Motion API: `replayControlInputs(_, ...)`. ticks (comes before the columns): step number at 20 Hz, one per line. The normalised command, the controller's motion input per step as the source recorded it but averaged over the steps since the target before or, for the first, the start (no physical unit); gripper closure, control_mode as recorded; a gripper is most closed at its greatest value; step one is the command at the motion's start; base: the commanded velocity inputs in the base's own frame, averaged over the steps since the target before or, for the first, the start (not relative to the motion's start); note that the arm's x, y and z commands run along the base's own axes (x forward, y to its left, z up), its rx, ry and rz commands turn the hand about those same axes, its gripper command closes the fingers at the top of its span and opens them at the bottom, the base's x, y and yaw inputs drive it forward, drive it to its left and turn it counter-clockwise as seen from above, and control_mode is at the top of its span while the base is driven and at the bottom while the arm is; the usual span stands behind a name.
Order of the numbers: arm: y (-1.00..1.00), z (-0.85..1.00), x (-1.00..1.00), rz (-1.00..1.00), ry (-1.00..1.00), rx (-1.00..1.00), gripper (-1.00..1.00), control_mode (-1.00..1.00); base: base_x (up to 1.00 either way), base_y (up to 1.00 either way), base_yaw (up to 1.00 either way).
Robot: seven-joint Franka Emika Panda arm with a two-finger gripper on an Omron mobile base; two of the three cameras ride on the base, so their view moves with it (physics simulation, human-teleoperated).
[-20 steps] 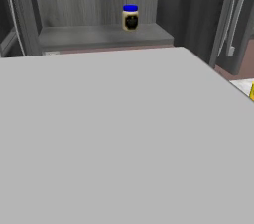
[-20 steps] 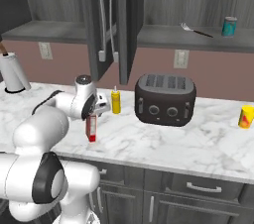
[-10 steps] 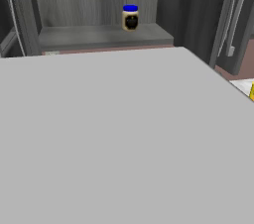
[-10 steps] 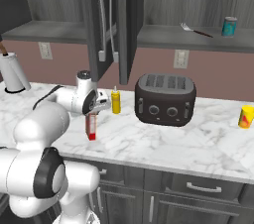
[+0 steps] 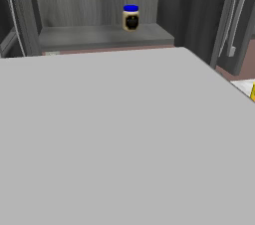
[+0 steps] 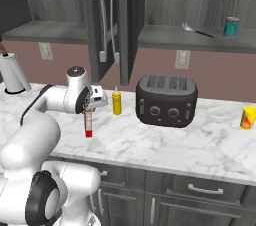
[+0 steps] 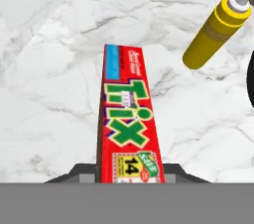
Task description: Pick the canned food and cereal from the counter and place them in the cabinets closest to them.
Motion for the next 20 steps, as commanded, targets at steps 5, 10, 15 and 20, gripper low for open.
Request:
replayControlInputs(5, 0.1, 0.51, -0.4, -0.12, -0.02, -0.01, 1.0, -1.0, 0.0, 0.0, 0.0)
replayControlInputs(10, 0.04, 0.64, -0.37, -0.12, 0.0, 0.0, 1.0, -1.0, 0.0, 0.0, 0.0)
replayControlInputs(15, 0.08, 0.64, -0.34, -0.13, -0.01, 0.0, 1.0, -1.0, 0.0, 0.0, 0.0)
replayControlInputs(20, 0.19, 0.7, -0.24, -0.11, -0.05, 0.0, 1.0, -1.0, 0.0, 0.0, 0.0)
